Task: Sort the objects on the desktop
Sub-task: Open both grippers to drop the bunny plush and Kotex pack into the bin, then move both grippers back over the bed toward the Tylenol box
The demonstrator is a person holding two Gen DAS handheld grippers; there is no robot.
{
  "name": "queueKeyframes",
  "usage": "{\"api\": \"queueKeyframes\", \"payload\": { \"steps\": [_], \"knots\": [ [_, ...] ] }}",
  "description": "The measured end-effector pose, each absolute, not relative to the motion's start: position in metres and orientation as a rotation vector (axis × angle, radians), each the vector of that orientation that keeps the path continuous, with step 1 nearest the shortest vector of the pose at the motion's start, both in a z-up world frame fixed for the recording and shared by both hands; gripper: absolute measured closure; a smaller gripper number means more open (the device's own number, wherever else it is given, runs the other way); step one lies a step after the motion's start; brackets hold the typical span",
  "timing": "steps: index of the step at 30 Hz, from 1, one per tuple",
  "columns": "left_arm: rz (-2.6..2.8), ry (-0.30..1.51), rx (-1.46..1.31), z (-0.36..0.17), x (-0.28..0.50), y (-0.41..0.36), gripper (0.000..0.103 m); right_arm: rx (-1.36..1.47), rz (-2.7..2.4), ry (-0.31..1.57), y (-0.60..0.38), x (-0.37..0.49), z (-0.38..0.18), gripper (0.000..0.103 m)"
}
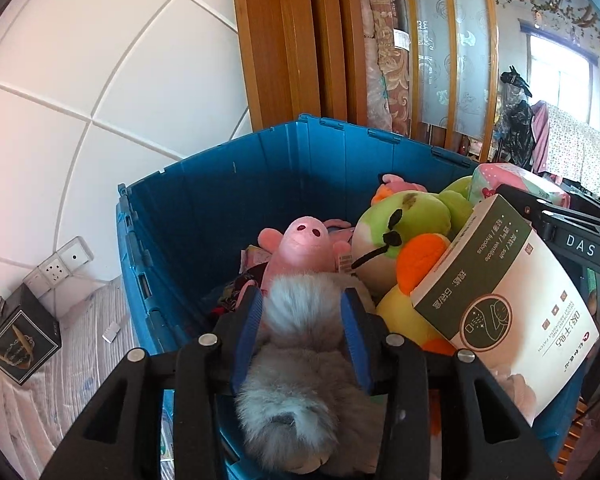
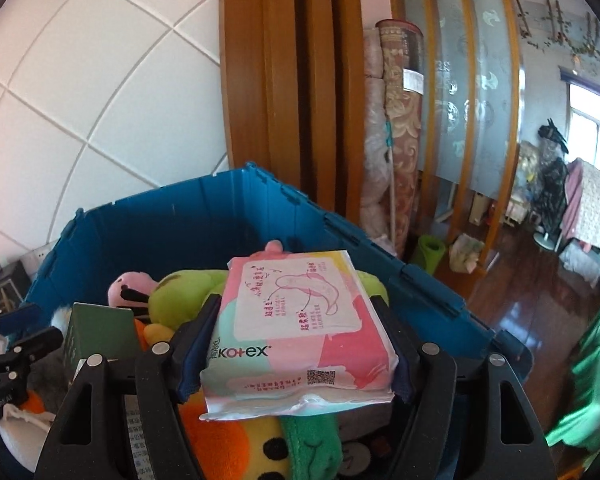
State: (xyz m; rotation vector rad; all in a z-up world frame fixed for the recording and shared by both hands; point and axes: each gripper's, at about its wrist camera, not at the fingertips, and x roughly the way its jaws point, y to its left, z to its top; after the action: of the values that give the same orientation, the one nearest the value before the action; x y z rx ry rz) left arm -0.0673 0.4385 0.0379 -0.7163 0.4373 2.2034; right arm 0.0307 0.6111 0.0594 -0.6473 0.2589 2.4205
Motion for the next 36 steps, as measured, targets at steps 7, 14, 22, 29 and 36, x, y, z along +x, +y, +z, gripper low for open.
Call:
{"api": "queueKeyframes", "payload": {
  "steps": [7, 14, 22, 29, 36],
  "knots": [
    [2.244, 0.440, -0.660, 0.039, -0.063, 0.434, 0.063, -0.651, 2.446, 0.381, 0.622, 0.037, 0.059, 0.010],
    [2.210, 0.374, -0.664, 0.039, -0.069, 0.427, 0.062, -0.607, 2.418, 0.372, 0.617, 0.039, 0.059, 0.002],
    [2.171, 0.264, -0.628, 0.050, -0.063, 0.405, 0.040, -0.591, 2.401, 0.358, 0.612, 0.042, 0.060, 0.000],
    [2.210, 0.250, -0.542, 0.064, -0.049, 0.380, 0.032, -0.530, 2.350, 0.323, 0.606, 0.066, 0.072, 0.000],
    [2.197, 0.218, -0.581, 0.061, -0.047, 0.358, 0.032, -0.548, 2.289, 0.292, 0.600, 0.086, 0.079, 0.000]
  ]
}}
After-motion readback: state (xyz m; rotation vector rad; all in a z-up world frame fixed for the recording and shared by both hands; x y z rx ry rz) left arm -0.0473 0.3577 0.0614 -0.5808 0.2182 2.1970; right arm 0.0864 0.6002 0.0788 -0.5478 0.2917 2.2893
